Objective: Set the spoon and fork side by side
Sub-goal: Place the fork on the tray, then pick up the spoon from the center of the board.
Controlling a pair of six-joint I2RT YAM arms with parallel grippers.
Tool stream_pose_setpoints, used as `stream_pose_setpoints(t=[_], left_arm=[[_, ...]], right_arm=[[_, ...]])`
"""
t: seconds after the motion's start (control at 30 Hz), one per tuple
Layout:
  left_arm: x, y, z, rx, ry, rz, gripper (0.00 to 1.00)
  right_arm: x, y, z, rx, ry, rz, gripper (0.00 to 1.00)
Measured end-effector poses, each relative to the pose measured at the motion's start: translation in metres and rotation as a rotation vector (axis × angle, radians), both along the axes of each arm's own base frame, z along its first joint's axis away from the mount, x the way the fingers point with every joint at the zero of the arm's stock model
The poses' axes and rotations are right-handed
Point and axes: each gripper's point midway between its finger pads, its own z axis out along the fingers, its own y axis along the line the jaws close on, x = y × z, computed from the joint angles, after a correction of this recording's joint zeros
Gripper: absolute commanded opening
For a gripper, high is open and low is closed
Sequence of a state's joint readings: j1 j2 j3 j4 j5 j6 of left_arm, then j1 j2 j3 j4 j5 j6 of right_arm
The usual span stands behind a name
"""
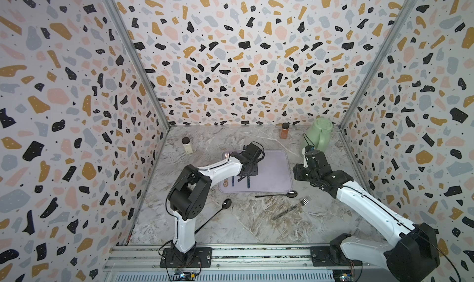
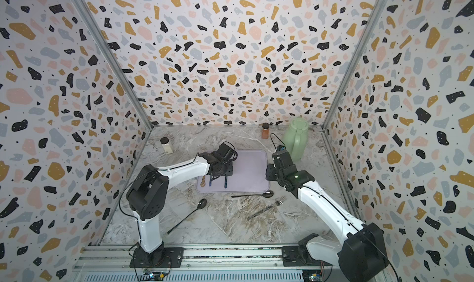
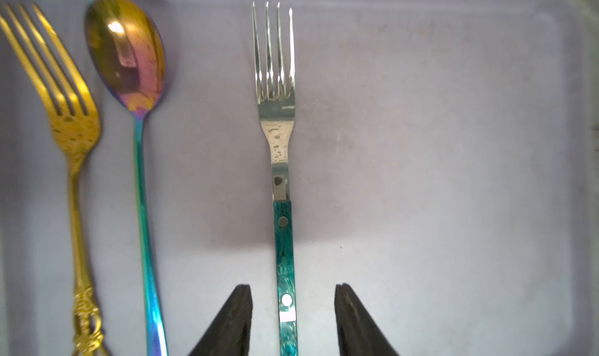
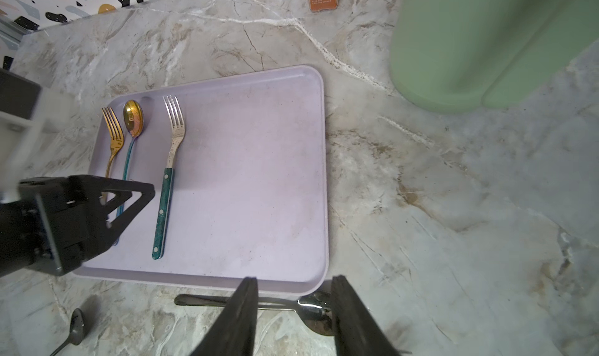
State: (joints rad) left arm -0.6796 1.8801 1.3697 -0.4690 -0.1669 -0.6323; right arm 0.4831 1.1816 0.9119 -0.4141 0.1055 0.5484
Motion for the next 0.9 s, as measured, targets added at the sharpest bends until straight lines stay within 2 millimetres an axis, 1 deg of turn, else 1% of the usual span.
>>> stream_pose_setpoints(t=[0.13, 0.2, 0.27, 0.37, 0.43, 0.5, 0.57, 0.63, 0.67, 0.73, 0.77, 0.8, 0.9], left_arm=[[-0.012, 0.005, 0.044, -0.033, -0.074, -0.028, 0.46], [-0.024, 0.013, 0.059, -0.039, -0.097, -0.04, 0.47], [-0.042, 0.024, 0.07, -0.041, -0.108, -0.053, 0.49], [-0.072, 0.047, 0.074, -0.035, -0.099, -0.067, 0.54], [-0.094, 0.064, 0.068, -0.024, -0.079, -0.071, 0.58], [-0.116, 0.083, 0.056, -0.004, -0.05, -0.067, 0.62], [-0.136, 0.101, 0.039, 0.02, -0.013, -0.057, 0.71], [-0.154, 0.116, 0.022, 0.042, 0.024, -0.04, 0.74], [-0.165, 0.128, 0.01, 0.062, 0.054, -0.017, 0.75], [-0.177, 0.142, -0.005, 0.083, 0.093, 0.018, 0.78], [-0.182, 0.147, -0.01, 0.089, 0.11, 0.032, 0.82], [-0.185, 0.151, -0.015, 0.092, 0.125, 0.045, 0.86], [-0.195, 0.158, -0.029, 0.085, 0.161, 0.078, 0.92]], right_arm=[[-0.004, -0.001, 0.008, 0.029, 0.004, -0.021, 0.44], [-0.006, -0.001, 0.01, 0.045, 0.012, -0.029, 0.44], [-0.007, 0.001, 0.01, 0.064, 0.023, -0.032, 0.44], [-0.011, 0.004, 0.008, 0.091, 0.049, -0.034, 0.44], [-0.014, 0.005, 0.006, 0.104, 0.069, -0.033, 0.45], [-0.017, 0.006, 0.004, 0.114, 0.088, -0.036, 0.45], [-0.021, 0.008, 0.003, 0.123, 0.104, -0.034, 0.45], [-0.025, 0.01, 0.005, 0.134, 0.109, -0.029, 0.45], [-0.027, 0.013, 0.006, 0.139, 0.11, -0.023, 0.45], [-0.032, 0.021, 0.007, 0.147, 0.111, -0.004, 0.45], [-0.035, 0.025, 0.007, 0.147, 0.114, 0.008, 0.46], [-0.038, 0.029, 0.006, 0.147, 0.119, 0.024, 0.46], [-0.047, 0.039, 0.003, 0.14, 0.138, 0.055, 0.47]])
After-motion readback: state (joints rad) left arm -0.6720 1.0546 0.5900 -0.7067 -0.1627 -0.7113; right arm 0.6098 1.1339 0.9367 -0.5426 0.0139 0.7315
